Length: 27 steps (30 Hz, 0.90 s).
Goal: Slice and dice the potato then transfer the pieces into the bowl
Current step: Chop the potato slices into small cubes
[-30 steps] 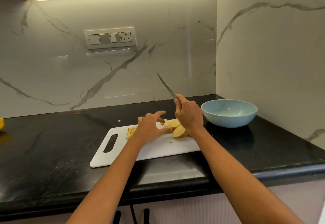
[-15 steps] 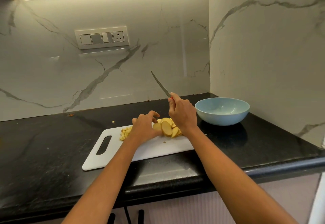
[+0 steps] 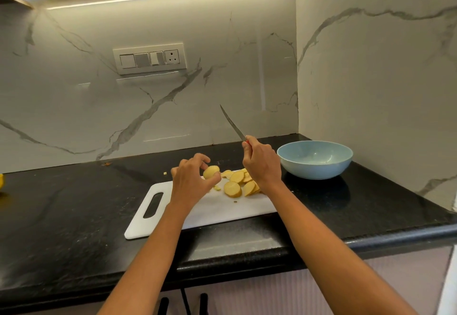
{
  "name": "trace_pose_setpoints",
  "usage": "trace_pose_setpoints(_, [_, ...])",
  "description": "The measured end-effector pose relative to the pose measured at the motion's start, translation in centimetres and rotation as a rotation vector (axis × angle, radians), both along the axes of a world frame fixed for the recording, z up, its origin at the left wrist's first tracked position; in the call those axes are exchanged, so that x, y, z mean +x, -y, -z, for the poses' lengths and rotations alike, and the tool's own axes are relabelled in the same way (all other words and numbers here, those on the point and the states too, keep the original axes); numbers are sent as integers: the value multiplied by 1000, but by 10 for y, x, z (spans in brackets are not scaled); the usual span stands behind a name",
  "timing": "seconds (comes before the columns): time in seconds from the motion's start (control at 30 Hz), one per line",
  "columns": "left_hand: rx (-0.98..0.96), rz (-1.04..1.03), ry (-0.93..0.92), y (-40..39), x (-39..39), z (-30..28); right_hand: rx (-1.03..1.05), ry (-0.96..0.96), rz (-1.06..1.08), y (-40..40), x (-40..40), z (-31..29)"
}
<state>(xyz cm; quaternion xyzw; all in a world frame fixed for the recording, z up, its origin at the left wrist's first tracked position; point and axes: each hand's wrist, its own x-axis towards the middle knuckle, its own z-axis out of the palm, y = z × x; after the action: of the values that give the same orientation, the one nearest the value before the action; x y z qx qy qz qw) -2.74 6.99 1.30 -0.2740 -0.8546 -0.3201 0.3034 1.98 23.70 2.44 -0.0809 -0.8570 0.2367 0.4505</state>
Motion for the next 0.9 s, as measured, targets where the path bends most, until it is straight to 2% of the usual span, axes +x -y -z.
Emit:
trace_pose_setpoints(0.13, [-46, -65, 110, 16, 20, 3, -9, 14, -2, 3, 8, 1])
trace_pose_setpoints(0.23, [-111, 8, 197, 20, 38, 11, -18, 51, -14, 7, 17, 5])
trace_pose_setpoints(0.4, [-237, 58, 110, 19, 37, 14, -16, 104, 8, 8, 29, 10])
trace_pose_setpoints(0.5, [-345, 75, 140, 16, 24, 12, -26, 112, 24, 7, 30, 11])
trace_pose_setpoints(0.6, [-339, 118, 170, 11, 14, 11, -25, 114, 25, 6, 27, 9])
trace_pose_setpoints(0.73, [-476, -49, 30, 9, 7, 8, -25, 106, 17, 6, 23, 7])
trace_pose_setpoints(0.8, [-463, -96, 0, 10, 5, 8, -26, 103, 18, 5, 23, 8])
trace_pose_setpoints(0.9, [-352, -38, 68, 15, 5, 10, -27, 110, 25, 5, 23, 9])
